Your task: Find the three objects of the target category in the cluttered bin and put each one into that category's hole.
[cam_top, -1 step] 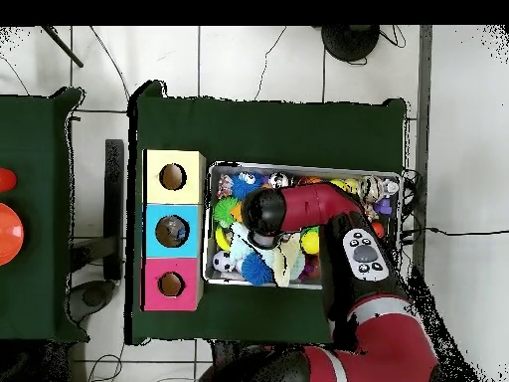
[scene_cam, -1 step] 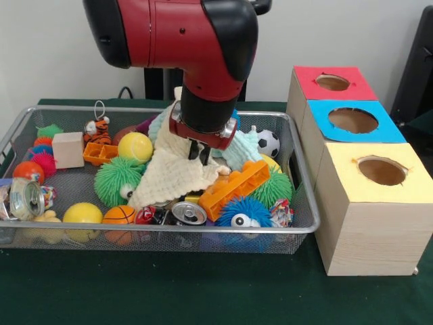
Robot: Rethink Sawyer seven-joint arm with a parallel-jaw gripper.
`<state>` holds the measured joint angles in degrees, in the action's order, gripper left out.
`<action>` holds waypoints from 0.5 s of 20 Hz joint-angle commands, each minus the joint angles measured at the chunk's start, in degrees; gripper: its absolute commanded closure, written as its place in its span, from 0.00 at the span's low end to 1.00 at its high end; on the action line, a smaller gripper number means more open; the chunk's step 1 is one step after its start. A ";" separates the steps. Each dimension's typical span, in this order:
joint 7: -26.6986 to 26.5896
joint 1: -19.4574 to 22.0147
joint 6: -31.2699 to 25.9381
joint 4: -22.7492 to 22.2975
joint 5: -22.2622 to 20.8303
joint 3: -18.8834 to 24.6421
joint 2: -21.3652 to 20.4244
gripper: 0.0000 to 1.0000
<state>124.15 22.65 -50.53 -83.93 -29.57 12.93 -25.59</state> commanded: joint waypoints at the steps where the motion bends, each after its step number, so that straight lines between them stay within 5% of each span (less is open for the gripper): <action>1: -2.32 4.01 4.59 -5.15 0.76 1.06 -1.09 1.00; 10: -12.61 11.99 -3.65 -4.34 0.31 2.08 -5.03 1.00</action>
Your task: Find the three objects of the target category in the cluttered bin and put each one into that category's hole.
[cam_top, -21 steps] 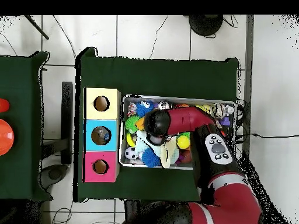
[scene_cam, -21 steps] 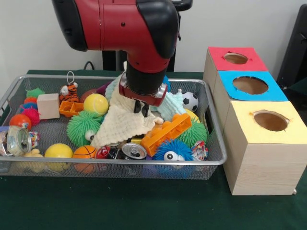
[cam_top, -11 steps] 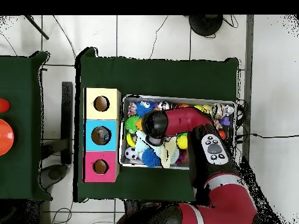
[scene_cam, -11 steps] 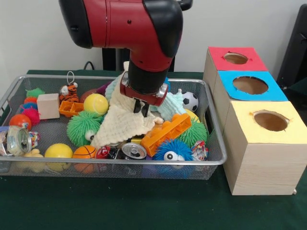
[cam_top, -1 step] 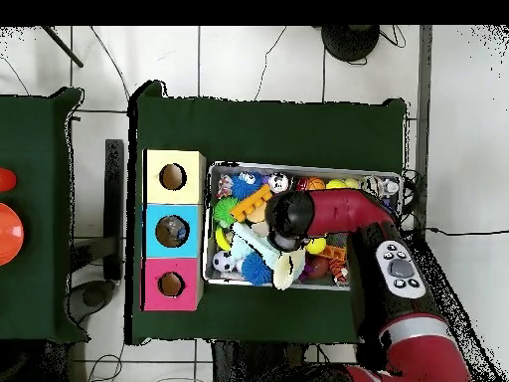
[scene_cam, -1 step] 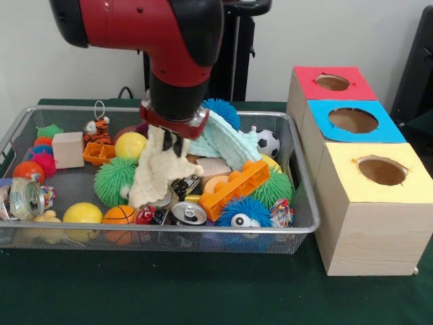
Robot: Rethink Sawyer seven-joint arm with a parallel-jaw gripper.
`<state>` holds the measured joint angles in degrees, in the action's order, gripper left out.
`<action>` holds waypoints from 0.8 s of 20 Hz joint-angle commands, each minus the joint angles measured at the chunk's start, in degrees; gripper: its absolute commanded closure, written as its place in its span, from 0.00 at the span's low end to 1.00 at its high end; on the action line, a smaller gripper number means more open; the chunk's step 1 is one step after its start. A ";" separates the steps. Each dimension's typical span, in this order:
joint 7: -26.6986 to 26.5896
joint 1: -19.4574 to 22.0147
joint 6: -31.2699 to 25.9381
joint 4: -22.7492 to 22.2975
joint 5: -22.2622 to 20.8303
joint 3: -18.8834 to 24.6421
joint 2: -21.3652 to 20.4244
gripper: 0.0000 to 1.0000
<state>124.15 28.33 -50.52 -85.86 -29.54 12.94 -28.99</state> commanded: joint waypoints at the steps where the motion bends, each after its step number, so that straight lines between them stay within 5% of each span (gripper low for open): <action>1: -13.39 6.89 -3.87 -2.05 -0.11 2.31 -1.63 1.00; 16: -18.72 11.47 -2.10 5.55 -5.82 5.58 6.50 1.00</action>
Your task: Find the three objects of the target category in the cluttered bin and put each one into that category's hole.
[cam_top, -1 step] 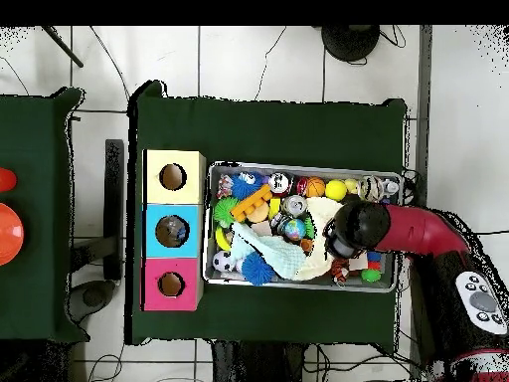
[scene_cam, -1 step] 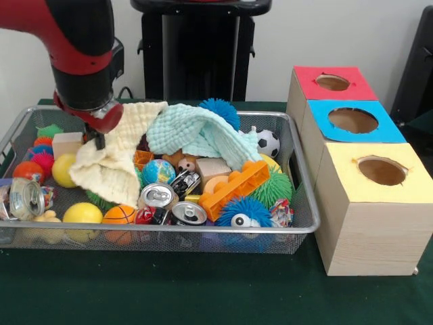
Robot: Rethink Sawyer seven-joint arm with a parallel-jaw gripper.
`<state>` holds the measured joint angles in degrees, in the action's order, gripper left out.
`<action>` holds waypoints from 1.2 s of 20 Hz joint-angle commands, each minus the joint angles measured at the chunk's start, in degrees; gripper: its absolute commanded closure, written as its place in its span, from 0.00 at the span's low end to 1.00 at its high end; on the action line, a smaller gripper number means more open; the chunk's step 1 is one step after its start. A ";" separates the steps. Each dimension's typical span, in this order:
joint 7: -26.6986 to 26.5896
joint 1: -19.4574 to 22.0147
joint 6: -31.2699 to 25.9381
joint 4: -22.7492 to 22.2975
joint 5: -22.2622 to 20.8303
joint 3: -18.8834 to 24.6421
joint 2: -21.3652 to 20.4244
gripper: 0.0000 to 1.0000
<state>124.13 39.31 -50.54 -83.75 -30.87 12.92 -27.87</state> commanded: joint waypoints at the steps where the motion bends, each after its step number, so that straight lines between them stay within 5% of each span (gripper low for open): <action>1: -18.56 0.42 -1.92 3.76 -4.68 5.70 5.79 1.00; 24: -21.09 2.03 -3.20 4.18 -6.37 6.50 5.27 1.00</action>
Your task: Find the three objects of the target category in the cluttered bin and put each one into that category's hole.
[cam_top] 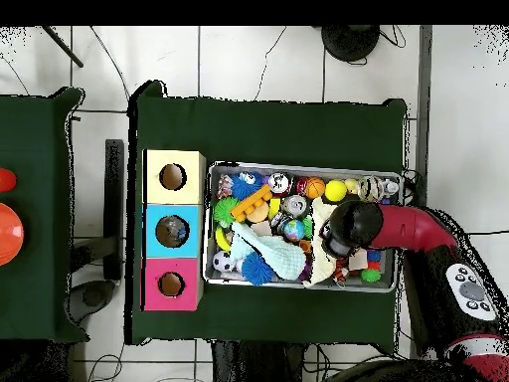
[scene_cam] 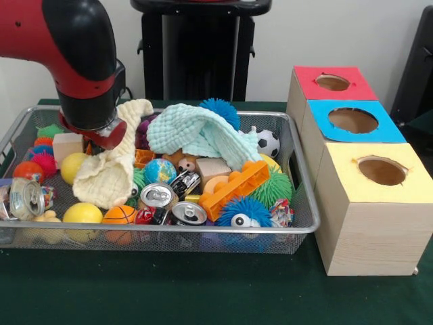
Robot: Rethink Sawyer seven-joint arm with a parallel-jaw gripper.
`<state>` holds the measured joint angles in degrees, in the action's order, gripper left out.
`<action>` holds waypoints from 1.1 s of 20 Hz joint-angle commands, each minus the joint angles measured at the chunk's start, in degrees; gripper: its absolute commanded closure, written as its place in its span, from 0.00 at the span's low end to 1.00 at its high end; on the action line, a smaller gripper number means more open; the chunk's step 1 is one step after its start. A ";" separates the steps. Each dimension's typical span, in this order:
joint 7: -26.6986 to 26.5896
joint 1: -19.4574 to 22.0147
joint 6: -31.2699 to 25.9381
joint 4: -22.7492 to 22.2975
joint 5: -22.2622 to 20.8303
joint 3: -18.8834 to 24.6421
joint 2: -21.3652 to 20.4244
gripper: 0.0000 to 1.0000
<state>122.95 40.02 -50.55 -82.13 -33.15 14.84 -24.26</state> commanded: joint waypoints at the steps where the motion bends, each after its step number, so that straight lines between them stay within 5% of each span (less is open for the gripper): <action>1: -19.98 1.42 -3.25 2.57 -4.13 4.50 1.56 1.00; 12: -22.33 2.44 -3.99 2.89 -5.07 3.20 -0.15 1.00; 22: -22.71 2.78 -4.96 -1.57 -3.56 3.23 -4.35 1.00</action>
<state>117.94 42.06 -50.55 -82.16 -33.77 14.88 -26.02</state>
